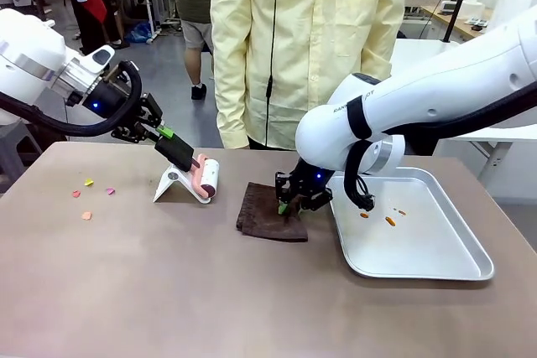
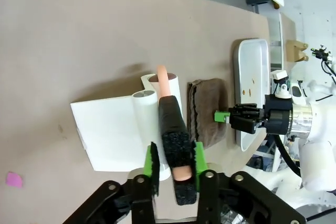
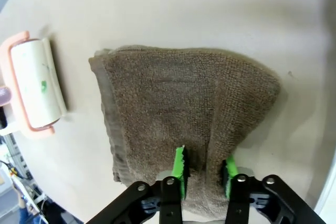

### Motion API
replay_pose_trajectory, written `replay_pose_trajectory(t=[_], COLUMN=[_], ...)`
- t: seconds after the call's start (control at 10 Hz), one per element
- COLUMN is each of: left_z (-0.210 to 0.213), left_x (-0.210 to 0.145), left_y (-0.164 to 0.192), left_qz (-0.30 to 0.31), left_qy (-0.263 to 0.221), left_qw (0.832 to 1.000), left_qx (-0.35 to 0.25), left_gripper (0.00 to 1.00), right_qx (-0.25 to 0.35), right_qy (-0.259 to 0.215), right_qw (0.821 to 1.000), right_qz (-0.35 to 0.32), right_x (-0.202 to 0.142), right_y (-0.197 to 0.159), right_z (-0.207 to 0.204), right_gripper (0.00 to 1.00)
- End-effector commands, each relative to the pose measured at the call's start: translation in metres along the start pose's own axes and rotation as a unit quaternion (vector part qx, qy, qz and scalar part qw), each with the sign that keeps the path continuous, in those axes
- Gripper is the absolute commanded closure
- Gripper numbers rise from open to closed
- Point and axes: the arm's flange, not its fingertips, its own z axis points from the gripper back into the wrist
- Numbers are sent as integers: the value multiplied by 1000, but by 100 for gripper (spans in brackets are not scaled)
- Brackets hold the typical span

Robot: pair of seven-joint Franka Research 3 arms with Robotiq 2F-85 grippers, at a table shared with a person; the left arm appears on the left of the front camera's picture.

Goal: Clean the surface of the table.
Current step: Hold the Lint Roller with your left hand and the towel with your right hand.

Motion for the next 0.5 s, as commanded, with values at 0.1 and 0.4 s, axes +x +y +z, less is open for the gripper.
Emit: replay_pose_trajectory(t=[0.1,0.4], left_z=[-11,-12], left_x=[-8,-9], left_y=[-9,-13], left_qz=[-19,-20], left_qy=[-1,9], left_qw=[1000,1000], left_qx=[-6,-6], left_gripper=[100,100], right_qx=[17,18], right_qy=[9,14], right_qw=[1000,1000], right_qz=[-10,-17], right_x=[0,2], right_y=[-4,-8], right_z=[0,-2], right_gripper=[100,100])
